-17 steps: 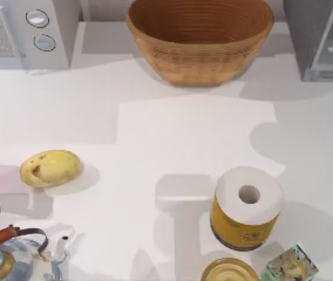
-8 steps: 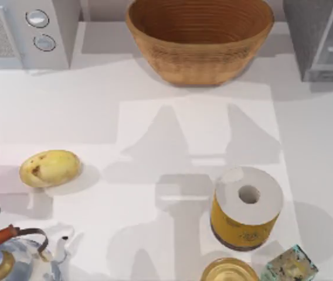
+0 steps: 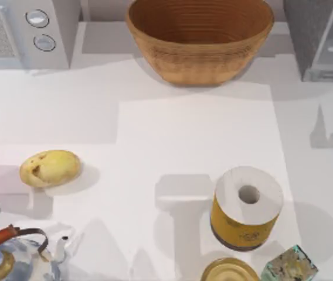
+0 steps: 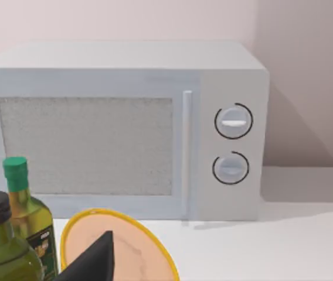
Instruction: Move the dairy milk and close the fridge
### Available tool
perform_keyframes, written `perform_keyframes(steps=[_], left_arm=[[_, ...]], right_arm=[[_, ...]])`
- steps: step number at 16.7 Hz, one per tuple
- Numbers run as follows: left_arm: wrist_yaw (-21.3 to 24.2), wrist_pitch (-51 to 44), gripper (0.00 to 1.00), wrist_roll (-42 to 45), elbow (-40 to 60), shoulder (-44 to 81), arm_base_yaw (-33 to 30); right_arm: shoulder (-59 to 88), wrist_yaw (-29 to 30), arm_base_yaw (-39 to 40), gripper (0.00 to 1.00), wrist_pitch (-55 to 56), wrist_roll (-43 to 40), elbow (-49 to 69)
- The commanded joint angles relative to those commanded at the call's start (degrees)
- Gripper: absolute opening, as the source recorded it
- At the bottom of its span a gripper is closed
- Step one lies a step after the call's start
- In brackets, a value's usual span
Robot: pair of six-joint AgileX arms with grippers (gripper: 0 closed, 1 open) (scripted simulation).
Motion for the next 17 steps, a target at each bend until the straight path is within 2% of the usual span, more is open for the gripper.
perform_keyframes(steps=[4, 8, 11, 17], left_arm=[[0.0, 0.0, 1.00, 0.0, 0.0, 0.0, 0.0], [0.0, 0.0, 1.00, 0.0, 0.0, 0.0, 0.0], [0.0, 0.0, 1.00, 0.0, 0.0, 0.0, 0.0], [0.0, 0.0, 1.00, 0.0, 0.0, 0.0, 0.0]], right_arm=[[-21.3, 2.2, 1.8, 1.00, -9.7, -0.1, -13.9], [-35.4, 3.9, 3.3, 1.00, -18.8, 0.9, -25.6], [-39.7, 4.4, 3.8, 1.00, -22.3, 1.7, -29.6], [-39.8, 4.4, 3.7, 1.00, -22.5, 1.7, -29.8]])
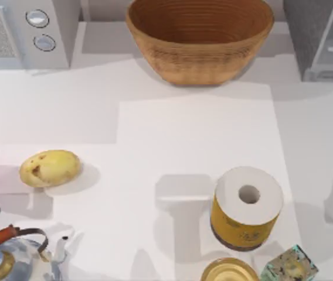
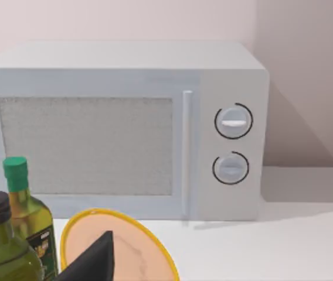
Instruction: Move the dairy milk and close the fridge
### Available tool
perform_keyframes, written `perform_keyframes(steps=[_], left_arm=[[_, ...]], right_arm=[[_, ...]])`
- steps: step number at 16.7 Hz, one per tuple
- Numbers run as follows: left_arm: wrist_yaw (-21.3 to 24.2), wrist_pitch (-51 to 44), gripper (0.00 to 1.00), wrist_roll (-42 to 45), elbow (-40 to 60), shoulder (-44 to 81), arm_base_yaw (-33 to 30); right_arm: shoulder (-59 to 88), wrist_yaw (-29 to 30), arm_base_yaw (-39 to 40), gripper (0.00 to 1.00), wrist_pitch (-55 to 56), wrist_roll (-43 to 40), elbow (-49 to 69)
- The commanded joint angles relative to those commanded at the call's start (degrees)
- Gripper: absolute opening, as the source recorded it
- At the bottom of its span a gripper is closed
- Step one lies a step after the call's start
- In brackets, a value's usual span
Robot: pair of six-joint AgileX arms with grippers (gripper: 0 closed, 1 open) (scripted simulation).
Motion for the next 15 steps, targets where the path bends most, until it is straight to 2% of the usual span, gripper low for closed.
perform_keyframes(steps=[3, 6, 15], left_arm=[[0.0, 0.0, 1.00, 0.0, 0.0, 0.0, 0.0], [0.0, 0.0, 1.00, 0.0, 0.0, 0.0, 0.0], [0.0, 0.0, 1.00, 0.0, 0.0, 0.0, 0.0]], right_arm=[[-3.3, 0.3, -0.2, 1.00, -3.3, -0.4, 3.0], [-9.3, 0.5, -0.5, 1.00, -11.4, -0.7, 8.0], [-27.8, 1.0, -0.7, 1.00, -49.9, -0.3, 22.9]])
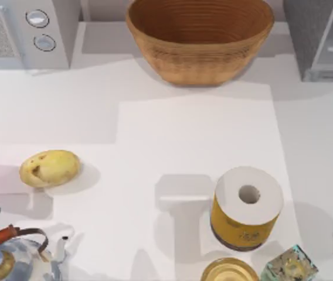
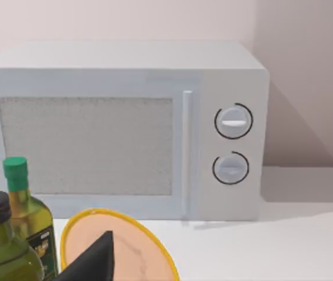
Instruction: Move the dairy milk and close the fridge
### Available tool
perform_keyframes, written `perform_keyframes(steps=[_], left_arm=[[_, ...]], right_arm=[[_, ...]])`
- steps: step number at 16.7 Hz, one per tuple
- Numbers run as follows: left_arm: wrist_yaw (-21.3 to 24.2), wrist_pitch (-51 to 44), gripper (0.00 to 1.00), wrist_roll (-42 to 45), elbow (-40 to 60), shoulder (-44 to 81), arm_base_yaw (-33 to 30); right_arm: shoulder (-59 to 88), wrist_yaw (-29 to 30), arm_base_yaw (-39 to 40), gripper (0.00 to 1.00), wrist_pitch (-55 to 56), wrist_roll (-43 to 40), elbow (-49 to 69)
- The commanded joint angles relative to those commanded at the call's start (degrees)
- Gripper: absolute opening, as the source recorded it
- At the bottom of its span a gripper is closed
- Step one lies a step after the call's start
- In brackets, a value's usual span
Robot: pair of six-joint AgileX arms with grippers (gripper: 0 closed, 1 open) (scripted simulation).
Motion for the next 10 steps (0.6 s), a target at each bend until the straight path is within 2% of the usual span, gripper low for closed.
perform_keyframes(steps=[6, 10], left_arm=[[0.0, 0.0, 1.00, 0.0, 0.0, 0.0, 0.0], [0.0, 0.0, 1.00, 0.0, 0.0, 0.0, 0.0]], right_arm=[[-10.9, 0.1, 0.0, 1.00, -22.4, 0.2, 8.7], [-17.1, -0.4, 0.6, 1.00, -32.4, -0.2, 13.8]])
